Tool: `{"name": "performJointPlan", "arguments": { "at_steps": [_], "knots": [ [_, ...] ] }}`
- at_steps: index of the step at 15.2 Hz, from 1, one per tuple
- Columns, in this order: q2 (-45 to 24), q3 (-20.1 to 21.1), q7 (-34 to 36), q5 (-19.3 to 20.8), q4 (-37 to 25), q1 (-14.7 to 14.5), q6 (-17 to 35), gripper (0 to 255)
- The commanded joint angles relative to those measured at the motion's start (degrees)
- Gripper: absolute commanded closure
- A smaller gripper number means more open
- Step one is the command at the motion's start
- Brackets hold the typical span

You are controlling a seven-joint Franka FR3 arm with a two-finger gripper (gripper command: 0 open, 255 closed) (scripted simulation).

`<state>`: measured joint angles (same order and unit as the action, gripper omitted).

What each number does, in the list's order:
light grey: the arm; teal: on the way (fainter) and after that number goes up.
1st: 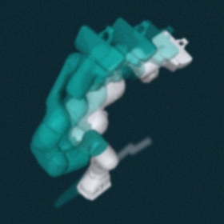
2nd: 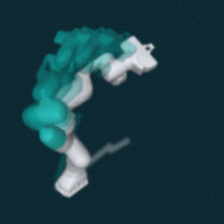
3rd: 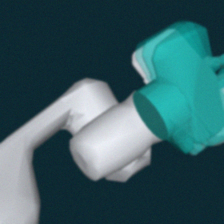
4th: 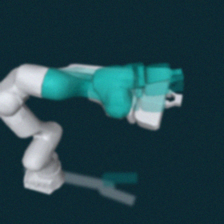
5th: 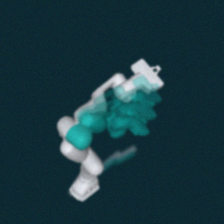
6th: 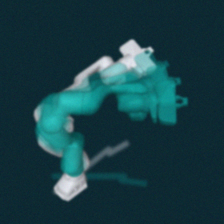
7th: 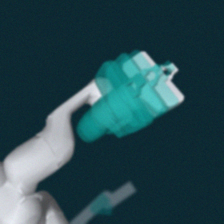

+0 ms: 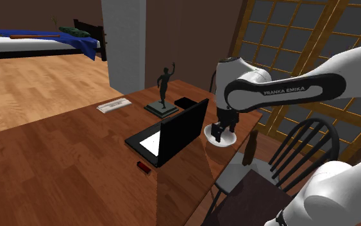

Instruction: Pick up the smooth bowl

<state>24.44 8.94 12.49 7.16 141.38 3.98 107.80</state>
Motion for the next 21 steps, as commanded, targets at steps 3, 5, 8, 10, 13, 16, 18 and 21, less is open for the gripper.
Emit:
{"name": "performJointPlan", "arguments": {
  "at_steps": [3,5,8,10,13,16,18,21],
  "knots": [
    [-8.7,1.8,4.7,6.7,-2.1,2.3,5.2,0],
    [-13.2,2.4,7.5,10.6,-3.4,3.4,7.2,0],
    [-20.0,2.8,12.0,16.9,-6.1,4.8,9.3,0],
    [-24.6,2.7,15.1,21.2,-8.3,5.4,10.1,0],
    [-31.4,1.9,19.5,27.6,-12.2,5.8,10.5,0],
    [-33.5,1.5,21.0,29.2,-12.7,5.7,11.5,0],
    [-34.7,1.3,21.9,29.9,-12.5,5.6,12.6,0],
    [-36.5,1.1,23.4,31.0,-12.3,5.6,14.1,0]
  ]
}}
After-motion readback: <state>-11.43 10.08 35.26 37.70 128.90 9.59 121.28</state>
